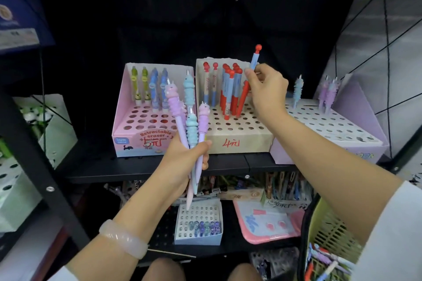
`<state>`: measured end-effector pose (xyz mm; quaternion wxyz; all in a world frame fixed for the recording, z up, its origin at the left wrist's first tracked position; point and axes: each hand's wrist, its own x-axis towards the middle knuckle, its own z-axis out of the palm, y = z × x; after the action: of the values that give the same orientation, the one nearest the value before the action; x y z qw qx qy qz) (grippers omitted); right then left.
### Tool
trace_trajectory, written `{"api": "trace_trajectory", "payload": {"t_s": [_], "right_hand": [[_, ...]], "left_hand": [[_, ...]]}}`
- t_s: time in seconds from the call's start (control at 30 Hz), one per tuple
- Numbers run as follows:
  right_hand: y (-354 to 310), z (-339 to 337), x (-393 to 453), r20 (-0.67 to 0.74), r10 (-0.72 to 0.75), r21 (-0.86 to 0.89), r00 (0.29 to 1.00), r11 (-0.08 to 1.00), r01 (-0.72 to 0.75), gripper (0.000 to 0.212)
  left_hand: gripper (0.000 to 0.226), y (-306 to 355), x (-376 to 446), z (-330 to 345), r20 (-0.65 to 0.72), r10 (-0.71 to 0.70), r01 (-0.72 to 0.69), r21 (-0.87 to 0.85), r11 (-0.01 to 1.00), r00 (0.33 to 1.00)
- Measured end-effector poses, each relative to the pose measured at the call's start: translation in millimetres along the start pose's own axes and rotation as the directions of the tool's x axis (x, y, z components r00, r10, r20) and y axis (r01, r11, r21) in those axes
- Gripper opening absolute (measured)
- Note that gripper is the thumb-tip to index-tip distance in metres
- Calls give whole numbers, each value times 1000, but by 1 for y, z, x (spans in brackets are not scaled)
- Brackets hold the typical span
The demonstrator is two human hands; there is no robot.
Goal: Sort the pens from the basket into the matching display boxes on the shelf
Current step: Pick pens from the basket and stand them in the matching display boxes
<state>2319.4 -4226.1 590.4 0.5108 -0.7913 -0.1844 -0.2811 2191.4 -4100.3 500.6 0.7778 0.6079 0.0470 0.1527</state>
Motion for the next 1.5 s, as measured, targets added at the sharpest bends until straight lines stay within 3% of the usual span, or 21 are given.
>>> {"api": "trace_trajectory", "payload": {"t_s": [0.27,0.4,0.5,0.6,0.67,0.7,0.8,0.87,1.23,1.37,1.43,1.5], "right_hand": [[1,1,2,40,-46,-69,998,996,49,20],[14,4,-12,249,-38,-256,968,961,104,25],[15,3,-17,346,25,-285,938,955,80,28],[12,-5,-15,298,18,-303,954,950,77,27],[7,-15,-19,217,5,-190,976,981,37,23],[4,-20,-23,260,41,-77,965,997,-21,24],[-3,-36,-40,606,113,155,787,954,-257,24],[2,-45,-43,680,95,226,727,916,-331,18],[41,-117,-1,538,180,413,824,796,-443,10],[52,-152,31,335,240,490,911,782,-386,12],[63,-173,48,158,255,394,954,870,-298,12],[77,-188,62,14,174,133,985,976,-174,10]], "left_hand": [[8,-1,0,3,29,12,-13,22,1000,1000],[9,0,0,3,27,19,-19,5,1000,999],[10,1,0,4,32,24,-24,23,999,999],[10,3,0,7,50,31,-34,66,997,998],[9,6,0,12,66,45,-51,89,995,997],[9,7,0,16,72,56,-63,101,993,996],[8,10,2,32,100,90,-102,122,987,991],[9,11,2,47,115,100,-113,110,988,988],[11,22,22,135,237,72,-109,150,983,969],[16,25,35,162,230,21,-56,145,988,973],[13,23,40,168,201,40,-82,205,975,979],[10,20,43,172,196,61,-112,260,959,979]]}}
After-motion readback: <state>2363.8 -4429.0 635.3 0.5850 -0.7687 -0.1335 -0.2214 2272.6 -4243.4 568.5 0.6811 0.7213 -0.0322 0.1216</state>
